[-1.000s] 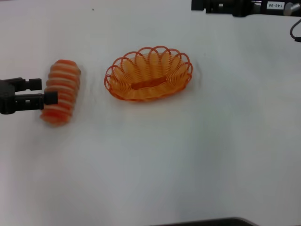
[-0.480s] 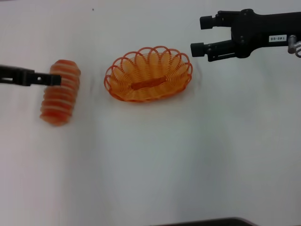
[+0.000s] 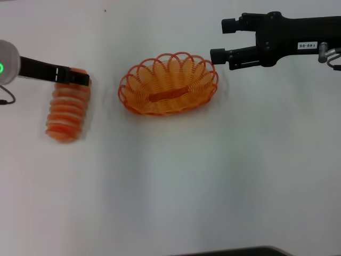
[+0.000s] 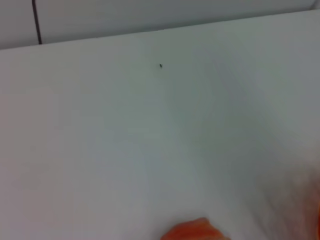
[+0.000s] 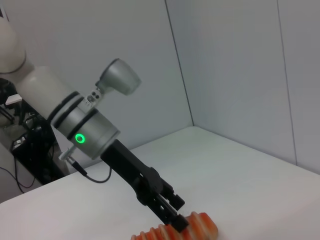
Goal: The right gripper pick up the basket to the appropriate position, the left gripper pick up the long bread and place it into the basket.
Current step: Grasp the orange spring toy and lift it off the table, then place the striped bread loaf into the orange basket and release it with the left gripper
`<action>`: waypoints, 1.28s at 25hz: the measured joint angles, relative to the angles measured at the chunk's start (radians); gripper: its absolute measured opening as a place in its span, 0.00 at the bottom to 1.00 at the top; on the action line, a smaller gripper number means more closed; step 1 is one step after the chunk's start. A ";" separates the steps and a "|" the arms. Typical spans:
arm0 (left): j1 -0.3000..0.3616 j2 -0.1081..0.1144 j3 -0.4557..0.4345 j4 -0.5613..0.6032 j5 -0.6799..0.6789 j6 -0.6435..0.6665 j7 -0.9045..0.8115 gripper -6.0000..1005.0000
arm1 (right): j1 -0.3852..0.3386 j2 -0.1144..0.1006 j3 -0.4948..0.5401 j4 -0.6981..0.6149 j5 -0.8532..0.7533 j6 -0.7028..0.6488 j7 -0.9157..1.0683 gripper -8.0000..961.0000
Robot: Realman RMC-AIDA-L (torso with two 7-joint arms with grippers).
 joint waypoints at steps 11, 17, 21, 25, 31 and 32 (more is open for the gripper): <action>-0.019 -0.001 0.013 -0.102 0.037 -0.103 -0.007 0.70 | 0.000 0.002 -0.001 0.016 0.043 0.008 -0.005 1.00; -0.012 0.001 0.013 -0.104 0.032 -0.108 -0.005 0.48 | -0.001 0.001 0.000 0.024 0.051 0.015 -0.018 1.00; -0.009 0.001 0.010 -0.101 0.032 -0.109 -0.005 0.46 | -0.002 0.000 -0.007 0.024 0.047 0.029 -0.018 1.00; 0.007 0.002 0.006 -0.052 0.020 -0.100 0.032 0.43 | -0.010 -0.005 -0.009 0.027 0.045 0.039 -0.019 1.00; 0.046 0.003 -0.020 0.155 -0.092 -0.021 0.166 0.38 | -0.053 -0.026 -0.001 0.032 0.035 0.037 -0.016 1.00; 0.047 0.003 -0.026 0.186 -0.117 -0.003 0.193 0.37 | -0.064 -0.030 -0.001 0.034 0.034 0.036 -0.016 1.00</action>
